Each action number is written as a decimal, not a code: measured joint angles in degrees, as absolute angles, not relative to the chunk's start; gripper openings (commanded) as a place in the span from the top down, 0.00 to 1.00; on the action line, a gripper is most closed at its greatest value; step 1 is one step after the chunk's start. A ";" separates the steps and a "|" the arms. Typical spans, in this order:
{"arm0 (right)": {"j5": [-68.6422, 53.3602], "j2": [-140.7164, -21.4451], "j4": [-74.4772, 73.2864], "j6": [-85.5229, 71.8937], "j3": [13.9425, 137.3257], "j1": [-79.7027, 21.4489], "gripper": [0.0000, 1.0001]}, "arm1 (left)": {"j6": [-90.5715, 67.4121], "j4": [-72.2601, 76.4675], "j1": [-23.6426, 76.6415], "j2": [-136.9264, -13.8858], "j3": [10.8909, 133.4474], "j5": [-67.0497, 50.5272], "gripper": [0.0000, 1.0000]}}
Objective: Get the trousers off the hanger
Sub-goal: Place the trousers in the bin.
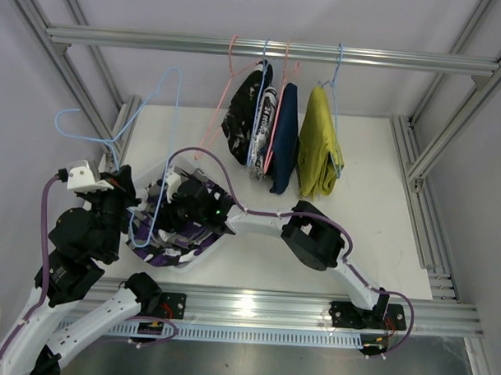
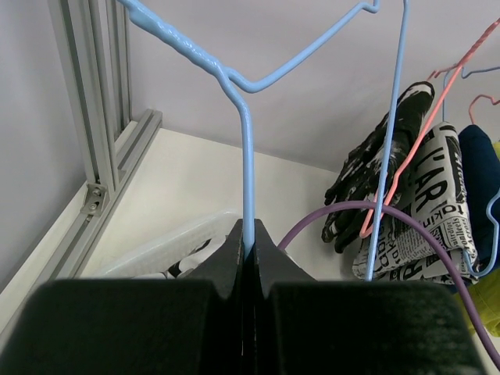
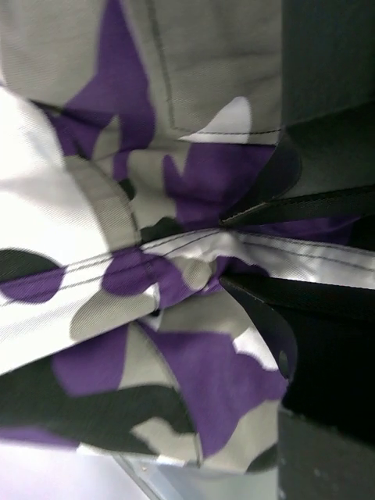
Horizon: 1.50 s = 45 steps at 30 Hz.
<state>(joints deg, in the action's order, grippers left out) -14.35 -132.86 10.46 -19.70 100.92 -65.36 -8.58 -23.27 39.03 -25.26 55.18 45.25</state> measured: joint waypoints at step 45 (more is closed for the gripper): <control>-1.45 -98.94 -12.32 -16.56 87.96 -65.30 0.50 | -7.84 -26.26 39.03 -27.73 56.82 44.80 0.99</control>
<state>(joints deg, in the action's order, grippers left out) -1.45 -98.94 -12.32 -16.56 87.96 -65.30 -7.84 -26.26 39.03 -27.73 56.82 44.80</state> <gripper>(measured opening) 0.500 0.011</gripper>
